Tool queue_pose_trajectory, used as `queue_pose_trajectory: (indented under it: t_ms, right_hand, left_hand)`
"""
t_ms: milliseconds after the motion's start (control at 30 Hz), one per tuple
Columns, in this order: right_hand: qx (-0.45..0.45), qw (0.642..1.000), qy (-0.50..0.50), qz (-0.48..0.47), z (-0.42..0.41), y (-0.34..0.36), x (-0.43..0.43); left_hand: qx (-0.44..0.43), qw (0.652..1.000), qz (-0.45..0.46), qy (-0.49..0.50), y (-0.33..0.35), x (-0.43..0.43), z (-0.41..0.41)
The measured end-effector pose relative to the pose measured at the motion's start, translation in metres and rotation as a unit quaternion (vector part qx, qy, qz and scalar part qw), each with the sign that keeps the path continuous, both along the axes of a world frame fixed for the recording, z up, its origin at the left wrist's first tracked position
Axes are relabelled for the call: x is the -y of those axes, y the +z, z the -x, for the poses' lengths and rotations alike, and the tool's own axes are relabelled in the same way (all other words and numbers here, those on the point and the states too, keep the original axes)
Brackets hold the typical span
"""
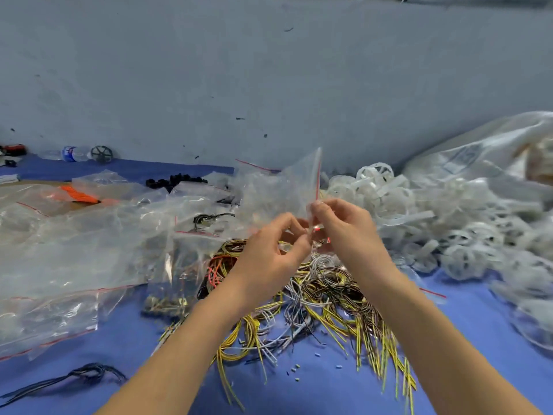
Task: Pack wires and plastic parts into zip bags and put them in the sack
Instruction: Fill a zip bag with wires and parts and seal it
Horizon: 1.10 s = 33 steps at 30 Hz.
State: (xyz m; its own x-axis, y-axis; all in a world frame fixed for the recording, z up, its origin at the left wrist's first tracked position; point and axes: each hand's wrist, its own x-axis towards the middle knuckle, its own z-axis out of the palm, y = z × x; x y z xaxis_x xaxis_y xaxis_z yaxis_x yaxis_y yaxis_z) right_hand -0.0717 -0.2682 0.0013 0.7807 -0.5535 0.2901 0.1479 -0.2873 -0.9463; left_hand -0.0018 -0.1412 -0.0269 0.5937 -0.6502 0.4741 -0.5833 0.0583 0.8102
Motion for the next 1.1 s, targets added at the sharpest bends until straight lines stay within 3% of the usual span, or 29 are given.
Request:
queue_pose_trajectory:
  t_ms: [200,400,667,867,933,1000,1100]
  right_hand:
    - [0.037,0.999,0.023,-0.011,0.034,-0.02,0.026]
    - [0.059,0.996,0.062,-0.032,0.038,-0.034,0.034]
    - [0.052,0.997,0.063,-0.015,0.034,-0.045,0.032]
    - [0.027,0.997,0.065,0.02,0.035,-0.045,0.021]
    - [0.02,0.992,0.045,0.117,0.037,-0.04,0.016]
    - [0.008,0.971,0.024,0.238,0.039,-0.033,0.009]
    - [-0.004,0.939,-0.008,0.344,0.047,-0.016,-0.007]
  left_hand:
    - [-0.137,0.985,0.051,-0.088,-0.012,0.024,0.026]
    - [-0.295,0.943,0.076,-0.135,-0.023,0.03,0.028]
    - [-0.37,0.916,0.086,-0.13,-0.033,0.024,0.026]
    - [-0.334,0.94,0.061,-0.031,-0.035,0.011,0.026]
    - [-0.297,0.954,0.039,0.009,-0.03,0.01,0.026]
    - [-0.253,0.967,0.018,-0.007,-0.022,0.01,0.027]
    - [-0.212,0.976,0.034,-0.036,-0.005,0.009,0.029]
